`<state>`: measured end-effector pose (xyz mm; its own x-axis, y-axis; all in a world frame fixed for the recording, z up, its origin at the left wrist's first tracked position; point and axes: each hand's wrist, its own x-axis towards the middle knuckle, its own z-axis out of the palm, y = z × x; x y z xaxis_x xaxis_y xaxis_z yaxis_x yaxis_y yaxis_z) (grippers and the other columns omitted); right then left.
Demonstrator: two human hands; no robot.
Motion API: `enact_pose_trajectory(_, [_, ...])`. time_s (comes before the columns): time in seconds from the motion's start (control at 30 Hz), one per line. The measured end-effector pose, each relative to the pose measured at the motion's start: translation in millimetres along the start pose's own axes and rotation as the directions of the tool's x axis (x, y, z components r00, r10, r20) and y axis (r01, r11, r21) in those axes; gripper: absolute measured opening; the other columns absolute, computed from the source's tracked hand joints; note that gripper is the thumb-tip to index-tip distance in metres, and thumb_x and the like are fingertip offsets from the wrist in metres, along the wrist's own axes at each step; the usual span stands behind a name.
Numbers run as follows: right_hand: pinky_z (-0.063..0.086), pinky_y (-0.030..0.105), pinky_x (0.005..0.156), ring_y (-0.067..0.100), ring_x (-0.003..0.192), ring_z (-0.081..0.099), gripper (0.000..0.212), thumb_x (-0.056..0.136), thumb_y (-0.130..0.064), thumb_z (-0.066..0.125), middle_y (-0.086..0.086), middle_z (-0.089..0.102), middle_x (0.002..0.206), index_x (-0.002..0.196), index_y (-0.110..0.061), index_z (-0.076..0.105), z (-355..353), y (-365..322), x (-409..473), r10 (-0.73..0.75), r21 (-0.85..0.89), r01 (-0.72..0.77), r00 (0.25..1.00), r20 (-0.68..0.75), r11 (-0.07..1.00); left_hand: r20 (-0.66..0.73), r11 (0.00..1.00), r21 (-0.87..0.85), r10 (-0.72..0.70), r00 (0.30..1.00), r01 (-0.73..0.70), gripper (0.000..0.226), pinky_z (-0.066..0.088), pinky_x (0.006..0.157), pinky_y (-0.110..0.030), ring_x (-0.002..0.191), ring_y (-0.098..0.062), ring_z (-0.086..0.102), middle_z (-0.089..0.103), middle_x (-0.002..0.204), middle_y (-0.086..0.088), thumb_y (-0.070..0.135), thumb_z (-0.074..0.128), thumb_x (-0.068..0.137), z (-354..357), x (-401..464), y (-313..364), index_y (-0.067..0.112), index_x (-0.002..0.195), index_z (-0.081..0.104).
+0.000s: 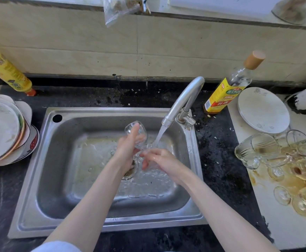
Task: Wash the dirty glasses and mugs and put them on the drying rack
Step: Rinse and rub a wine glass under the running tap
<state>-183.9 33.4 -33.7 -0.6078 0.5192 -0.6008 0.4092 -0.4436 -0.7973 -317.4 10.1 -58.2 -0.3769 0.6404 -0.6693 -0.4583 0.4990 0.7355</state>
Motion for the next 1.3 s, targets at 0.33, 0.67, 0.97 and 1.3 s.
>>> enact_pose_trajectory(0.33, [0.055,0.029,0.063,0.018,0.068,0.065,0.024,0.094,-0.020,0.054,0.011,0.066,0.086,0.079,-0.006,0.067,-17.9,-14.7,5.4,0.223,0.702,-0.209,0.972,0.074,0.681,0.065,0.883,-0.376,-0.279,0.958,0.282,0.047,0.048,0.073,-0.030,0.085,-0.020,0.060,0.062,0.101,-0.006,0.048,0.054,0.089,-3.2,22.9,14.0,0.009,0.114,0.053])
enact_pose_trajectory(0.67, [0.054,0.032,0.069,0.019,0.067,0.061,0.018,0.088,-0.022,0.060,0.007,0.062,0.071,0.074,-0.011,0.063,-8.4,-9.5,4.7,0.062,0.697,-0.139,0.989,0.134,0.704,0.159,0.804,-0.437,-0.373,0.914,0.404,0.057,0.047,0.075,-0.031,0.080,-0.024,0.058,0.060,0.090,-0.010,0.056,0.053,0.086,-2.6,21.8,-1.1,0.010,0.119,0.045])
enact_pose_trajectory(0.97, [0.048,0.017,0.054,0.002,0.055,0.060,0.023,0.082,-0.001,0.068,-0.003,0.062,0.074,0.093,-0.013,0.052,-3.3,-3.9,0.4,-0.198,-0.033,0.197,0.980,-0.012,0.980,0.126,0.775,-0.470,-0.415,0.901,0.423,0.061,0.040,0.105,-0.038,0.102,-0.028,0.056,0.060,0.102,-0.010,0.053,0.061,0.082,-12.3,32.1,-5.6,0.005,0.117,0.050])
enact_pose_trajectory(1.3, [0.054,0.019,0.070,0.016,0.074,0.068,0.030,0.090,0.008,0.049,0.014,0.071,0.088,0.111,-0.012,0.056,-10.4,1.0,-8.0,-0.166,0.491,0.049,0.966,0.198,0.870,0.283,0.515,-0.620,-0.557,0.780,0.592,0.067,0.052,0.083,-0.039,0.084,-0.037,0.060,0.060,0.097,-0.028,0.046,0.060,0.086,-8.6,7.2,-9.7,-0.008,0.118,0.038])
